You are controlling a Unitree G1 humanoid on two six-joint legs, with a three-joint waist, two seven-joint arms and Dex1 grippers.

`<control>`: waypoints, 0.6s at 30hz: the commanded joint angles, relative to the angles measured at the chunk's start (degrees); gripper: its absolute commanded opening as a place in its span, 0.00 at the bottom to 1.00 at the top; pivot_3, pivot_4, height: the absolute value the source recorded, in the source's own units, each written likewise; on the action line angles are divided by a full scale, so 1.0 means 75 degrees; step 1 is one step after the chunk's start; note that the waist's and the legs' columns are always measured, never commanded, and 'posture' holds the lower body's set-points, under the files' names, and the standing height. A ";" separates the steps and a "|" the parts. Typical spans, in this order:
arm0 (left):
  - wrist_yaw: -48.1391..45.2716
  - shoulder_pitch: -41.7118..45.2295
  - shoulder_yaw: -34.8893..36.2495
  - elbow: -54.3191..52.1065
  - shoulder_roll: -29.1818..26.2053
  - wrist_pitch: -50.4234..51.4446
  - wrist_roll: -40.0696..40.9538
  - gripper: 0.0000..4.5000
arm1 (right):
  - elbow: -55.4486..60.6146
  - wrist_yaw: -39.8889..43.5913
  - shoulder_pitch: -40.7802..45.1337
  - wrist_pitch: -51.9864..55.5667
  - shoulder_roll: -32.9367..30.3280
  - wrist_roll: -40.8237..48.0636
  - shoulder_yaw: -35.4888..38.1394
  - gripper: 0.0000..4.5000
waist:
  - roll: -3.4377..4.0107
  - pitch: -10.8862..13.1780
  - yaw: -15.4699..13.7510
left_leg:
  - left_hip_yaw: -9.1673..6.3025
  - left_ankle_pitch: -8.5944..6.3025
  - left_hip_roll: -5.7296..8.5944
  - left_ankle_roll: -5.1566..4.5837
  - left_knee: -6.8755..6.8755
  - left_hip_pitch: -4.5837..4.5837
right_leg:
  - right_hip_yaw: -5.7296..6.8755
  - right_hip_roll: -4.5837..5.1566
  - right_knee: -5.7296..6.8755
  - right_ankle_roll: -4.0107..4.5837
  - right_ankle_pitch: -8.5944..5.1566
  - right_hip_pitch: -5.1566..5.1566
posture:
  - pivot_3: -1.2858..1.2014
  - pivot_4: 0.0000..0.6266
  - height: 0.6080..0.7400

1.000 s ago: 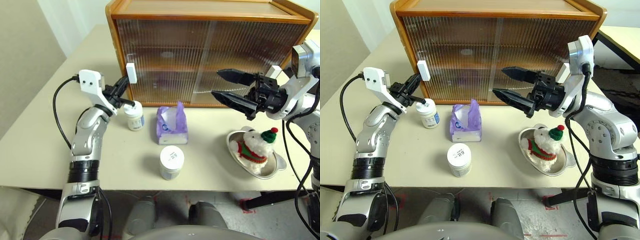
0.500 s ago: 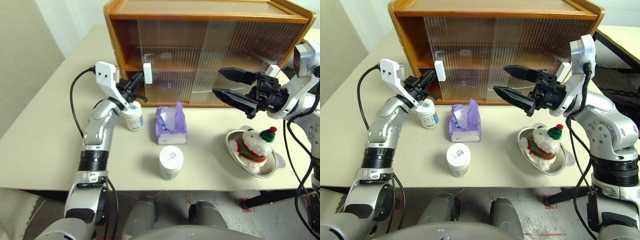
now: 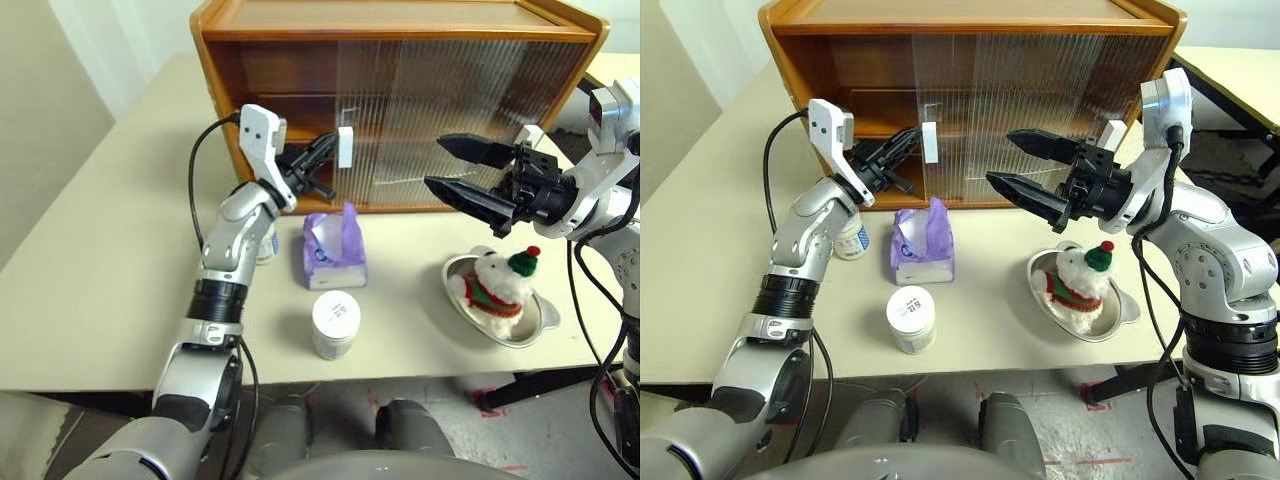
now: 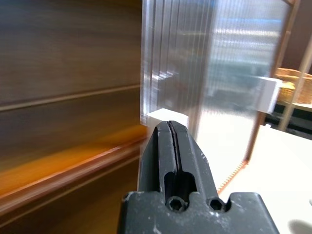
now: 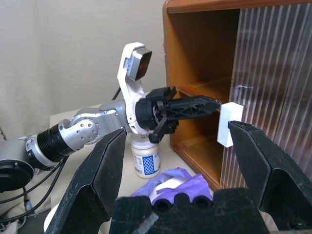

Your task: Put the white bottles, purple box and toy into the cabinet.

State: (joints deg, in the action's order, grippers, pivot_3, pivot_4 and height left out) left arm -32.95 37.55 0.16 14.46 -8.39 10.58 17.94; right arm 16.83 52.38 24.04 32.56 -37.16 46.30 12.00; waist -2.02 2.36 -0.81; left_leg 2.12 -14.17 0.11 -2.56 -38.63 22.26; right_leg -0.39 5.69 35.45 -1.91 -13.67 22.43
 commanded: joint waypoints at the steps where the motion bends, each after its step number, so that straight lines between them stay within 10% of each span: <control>1: -0.0147 0.0337 -0.0189 0.0350 0.0146 0.0052 -0.0072 0.01 | 0.0193 -0.0033 -0.0017 -0.0094 0.0005 0.0060 0.0099 1.00 | 0.0000 0.0000 0.0016 | 0.0001 0.0000 -0.0002 -0.0001 -0.0007 0.0002 | -0.0001 -0.0003 0.0000 0.0000 0.0000 0.0000 | 0.50 0.00 1.00; 18: -0.0389 0.0644 -0.0158 0.0802 0.0351 -0.0170 -0.0054 0.01 | 0.0329 -0.0153 -0.0140 -0.0078 -0.0012 0.0135 0.0181 1.00 | 0.0001 0.0000 0.0205 | 0.0003 -0.0001 -0.0022 0.0000 -0.0036 0.0006 | -0.0023 -0.0033 0.0001 -0.0012 0.0008 -0.0003 | 0.49 0.00 1.00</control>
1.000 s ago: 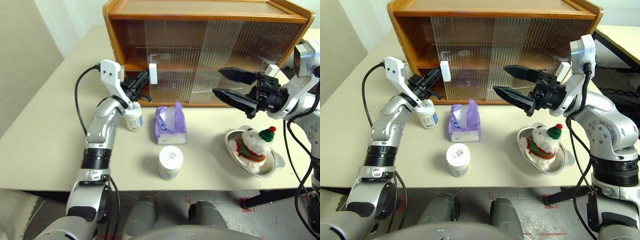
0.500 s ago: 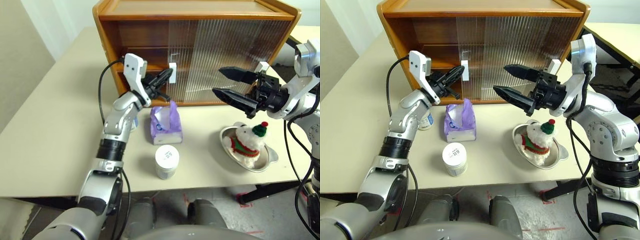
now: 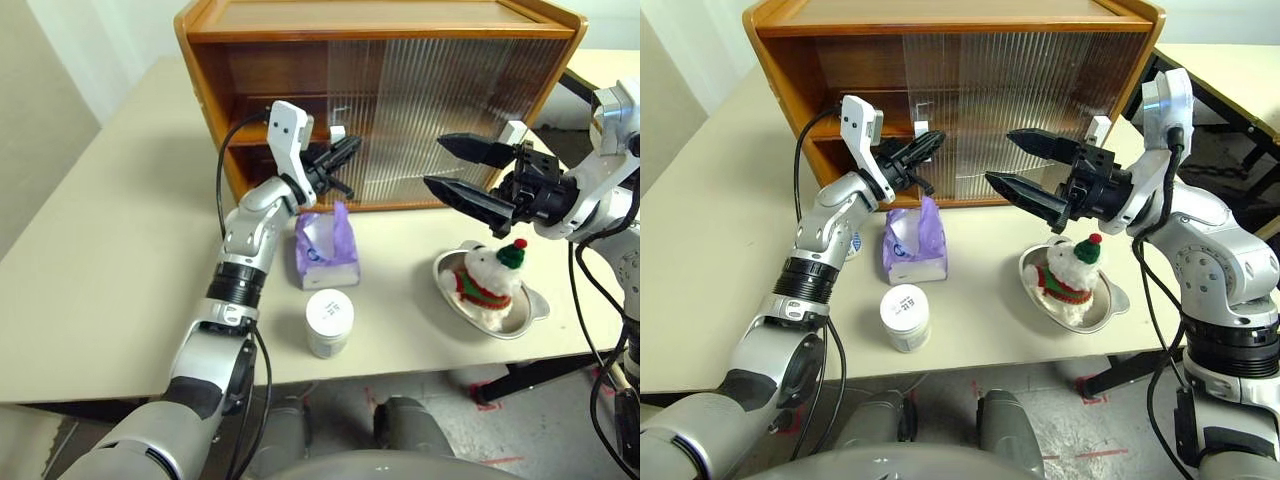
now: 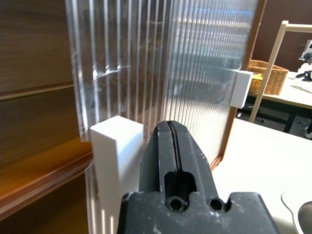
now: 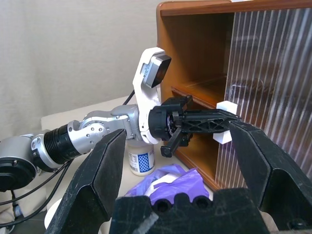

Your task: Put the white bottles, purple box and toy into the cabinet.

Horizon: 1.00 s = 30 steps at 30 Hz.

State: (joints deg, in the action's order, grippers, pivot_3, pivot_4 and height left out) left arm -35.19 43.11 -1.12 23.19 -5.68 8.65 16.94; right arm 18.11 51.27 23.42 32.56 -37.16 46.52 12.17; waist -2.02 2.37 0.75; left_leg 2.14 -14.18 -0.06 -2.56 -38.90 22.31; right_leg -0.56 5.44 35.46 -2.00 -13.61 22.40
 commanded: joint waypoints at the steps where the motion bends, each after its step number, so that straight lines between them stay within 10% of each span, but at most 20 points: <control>1: -0.0086 -0.0207 0.0017 -0.0563 -0.0027 0.0172 0.0126 0.01 | 0.0152 0.0008 -0.0065 -0.0089 -0.0015 0.0098 0.0154 1.00 | 0.0000 0.0000 -0.0003 | -0.0001 0.0000 -0.0004 0.0000 0.0000 0.0000 | 0.0000 -0.0004 0.0000 0.0000 0.0000 0.0000 | 0.49 0.00 1.00; 11: 0.0404 -0.1513 0.0431 -0.2866 -0.0632 0.1315 0.0525 0.01 | -0.0073 0.0161 0.0057 -0.0159 0.0031 0.0024 0.0035 1.00 | 0.0004 0.0001 -0.0021 | 0.0001 -0.0004 -0.0039 0.0008 -0.0003 -0.0006 | -0.0024 -0.0041 0.0003 0.0019 0.0012 0.0002 | 0.51 0.00 1.00; 30: 0.0865 -0.0699 0.0487 -0.0697 -0.0378 0.0213 -0.0068 0.01 | 0.0014 0.0152 0.0013 -0.0100 -0.0062 0.0043 0.0141 1.00 | 0.0004 0.0001 -0.0026 | 0.0009 -0.0008 -0.0043 0.0015 -0.0007 -0.0004 | -0.0032 -0.0052 -0.0004 0.0017 0.0022 0.0005 | 0.49 0.00 1.00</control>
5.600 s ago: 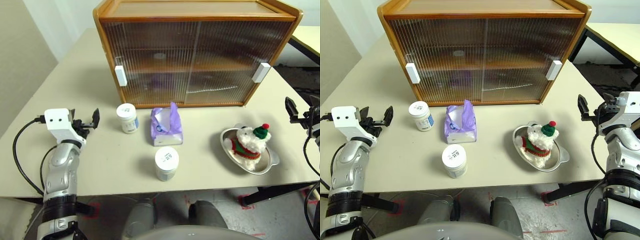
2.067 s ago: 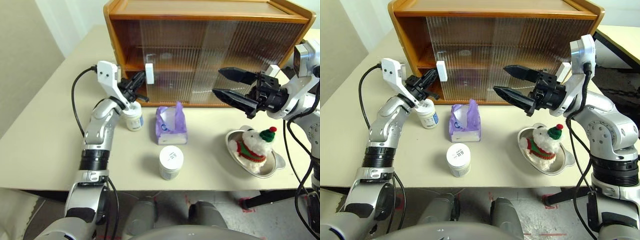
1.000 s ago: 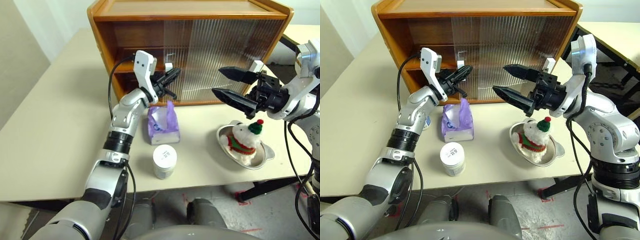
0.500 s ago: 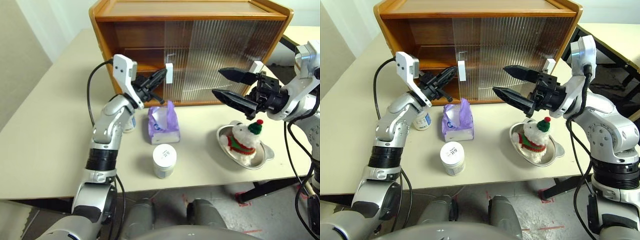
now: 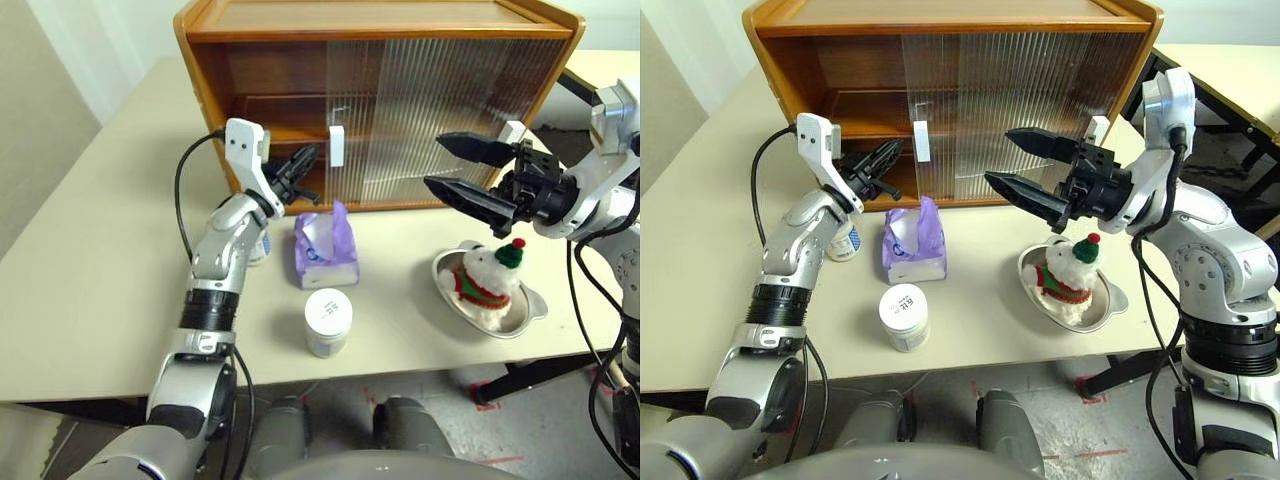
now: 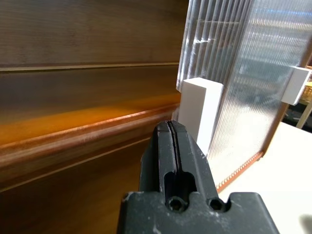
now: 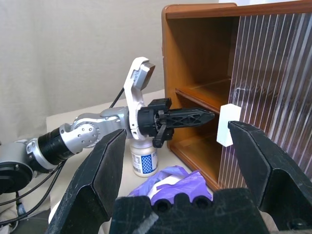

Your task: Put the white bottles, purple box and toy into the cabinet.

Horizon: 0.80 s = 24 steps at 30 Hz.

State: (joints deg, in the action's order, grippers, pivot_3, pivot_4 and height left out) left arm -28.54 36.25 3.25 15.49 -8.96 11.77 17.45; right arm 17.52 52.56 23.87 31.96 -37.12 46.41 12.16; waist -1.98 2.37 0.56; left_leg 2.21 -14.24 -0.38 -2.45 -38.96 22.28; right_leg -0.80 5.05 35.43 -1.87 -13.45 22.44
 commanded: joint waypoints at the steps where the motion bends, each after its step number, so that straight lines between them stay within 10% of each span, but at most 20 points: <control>1: -0.0053 0.0279 -0.0110 0.0428 0.0076 -0.0253 -0.0149 0.01 | 0.0110 -0.0037 -0.0053 -0.0015 -0.0070 0.0068 0.0147 1.00 | 0.0000 0.0000 0.0002 | 0.0001 -0.0001 0.0000 0.0001 0.0000 0.0000 | 0.0000 0.0000 0.0000 0.0000 0.0000 0.0000 | 0.49 0.00 1.00; 24: -0.0555 0.1271 -0.0394 0.1958 0.0516 -0.1055 -0.0474 0.01 | 0.0282 -0.0271 -0.0148 -0.0039 -0.0066 0.0137 0.0297 1.00 | 0.0000 0.0000 0.0044 | 0.0008 0.0002 0.0001 -0.0003 0.0000 0.0001 | -0.0003 -0.0004 -0.0004 -0.0005 -0.0001 0.0000 | 0.48 0.00 1.00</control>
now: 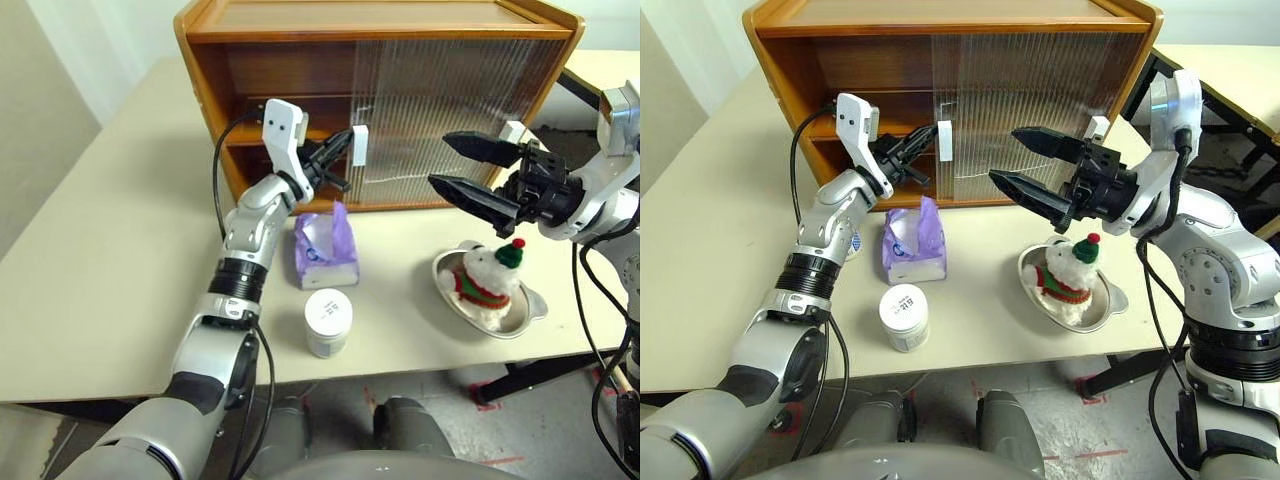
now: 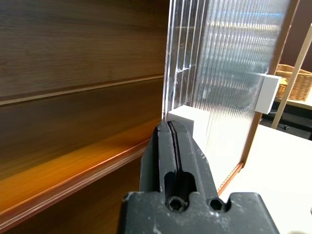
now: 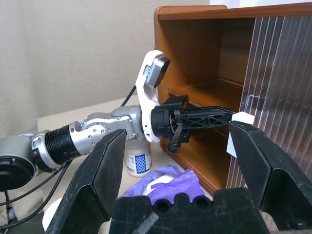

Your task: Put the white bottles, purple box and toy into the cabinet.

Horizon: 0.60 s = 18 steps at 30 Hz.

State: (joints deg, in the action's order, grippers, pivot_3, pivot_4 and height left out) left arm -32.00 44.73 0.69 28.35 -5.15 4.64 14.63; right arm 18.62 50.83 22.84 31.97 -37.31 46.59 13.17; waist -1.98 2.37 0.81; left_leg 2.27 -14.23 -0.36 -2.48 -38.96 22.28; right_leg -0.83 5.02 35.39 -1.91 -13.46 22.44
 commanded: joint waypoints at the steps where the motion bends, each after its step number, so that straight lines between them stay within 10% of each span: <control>1: -0.0091 0.0138 -0.0027 0.0276 -0.0008 -0.0124 -0.0093 0.01 | 0.0144 -0.0107 0.0014 -0.0048 0.0006 0.0152 0.0206 1.00 | 0.0000 0.0000 0.0019 | 0.0000 0.0000 -0.0001 0.0000 0.0000 0.0000 | -0.0001 -0.0001 0.0000 0.0000 0.0000 0.0000 | 0.48 0.00 1.00; 18: -0.0150 0.0179 0.0138 0.0291 -0.0130 -0.0260 -0.0020 0.01 | 0.0212 -0.0372 0.0079 -0.0097 0.0212 0.0557 0.0405 1.00 | 0.0000 0.0000 0.0126 | -0.0001 0.0000 -0.0001 0.0000 0.0000 0.0004 | -0.0002 -0.0001 -0.0004 -0.0004 0.0002 0.0000 | 0.49 0.00 1.00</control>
State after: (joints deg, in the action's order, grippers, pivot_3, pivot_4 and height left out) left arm -33.13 47.17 1.28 33.30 -5.60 2.27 14.42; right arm 18.86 47.50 23.43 31.54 -35.82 49.08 14.68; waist -1.98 2.38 1.76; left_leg 2.26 -14.23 -0.38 -2.47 -38.95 22.31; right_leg -0.84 5.01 35.37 -1.94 -13.44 22.44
